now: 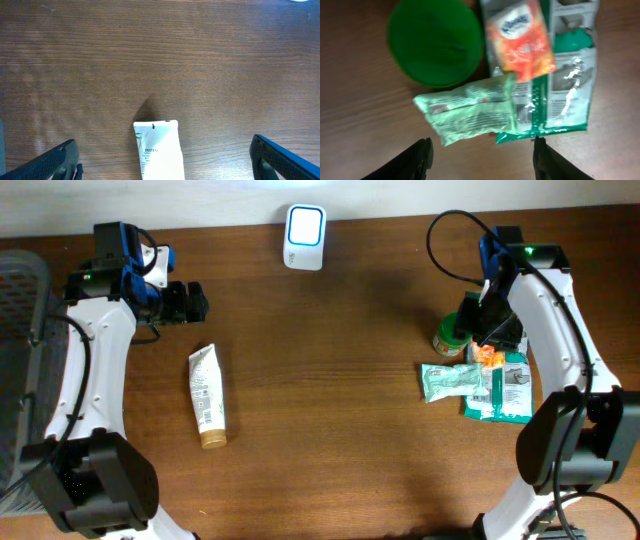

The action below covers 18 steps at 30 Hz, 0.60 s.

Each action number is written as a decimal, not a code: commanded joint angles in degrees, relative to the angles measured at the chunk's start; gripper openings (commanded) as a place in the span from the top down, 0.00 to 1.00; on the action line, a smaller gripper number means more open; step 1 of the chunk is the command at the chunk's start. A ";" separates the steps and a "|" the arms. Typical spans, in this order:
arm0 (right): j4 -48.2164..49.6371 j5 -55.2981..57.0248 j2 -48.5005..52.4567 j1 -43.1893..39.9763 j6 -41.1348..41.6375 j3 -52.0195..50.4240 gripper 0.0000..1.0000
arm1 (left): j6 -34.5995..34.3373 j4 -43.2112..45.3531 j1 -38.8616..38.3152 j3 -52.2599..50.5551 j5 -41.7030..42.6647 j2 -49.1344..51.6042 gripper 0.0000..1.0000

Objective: Scan the item barcode
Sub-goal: 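Carry the wipes pouch right and drop it on the scanned pile, then reach the left gripper to the white Pantene tube and grasp it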

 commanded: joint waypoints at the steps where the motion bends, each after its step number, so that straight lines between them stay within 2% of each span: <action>1: 0.17 -10.25 0.24 1.42 -7.43 4.87 0.38 | 0.70 0.07 0.11 0.15 -0.24 0.24 0.01; 5: 6.03 -24.22 0.55 7.30 -8.22 5.77 0.38 | 0.70 0.07 0.11 0.15 -0.24 0.24 0.01; 9: 11.93 -24.96 0.70 14.67 -4.42 5.38 0.32 | 0.70 0.07 0.11 0.15 -0.24 0.24 0.01; 11: 13.66 -24.70 0.74 17.99 -3.89 5.29 0.25 | 0.68 0.11 0.09 0.15 -0.11 0.24 0.01; 16: 13.86 -24.24 0.85 18.93 -3.93 5.29 0.22 | 0.68 -2.71 0.07 0.13 -0.46 0.24 0.00; 17: 13.90 -24.22 0.85 18.93 -3.96 5.29 0.21 | 0.68 -4.20 0.07 0.11 -0.48 0.31 0.23; 18: 13.92 -24.22 0.85 18.93 -3.96 5.29 0.21 | 0.68 -5.53 0.07 -0.28 -0.57 0.35 0.70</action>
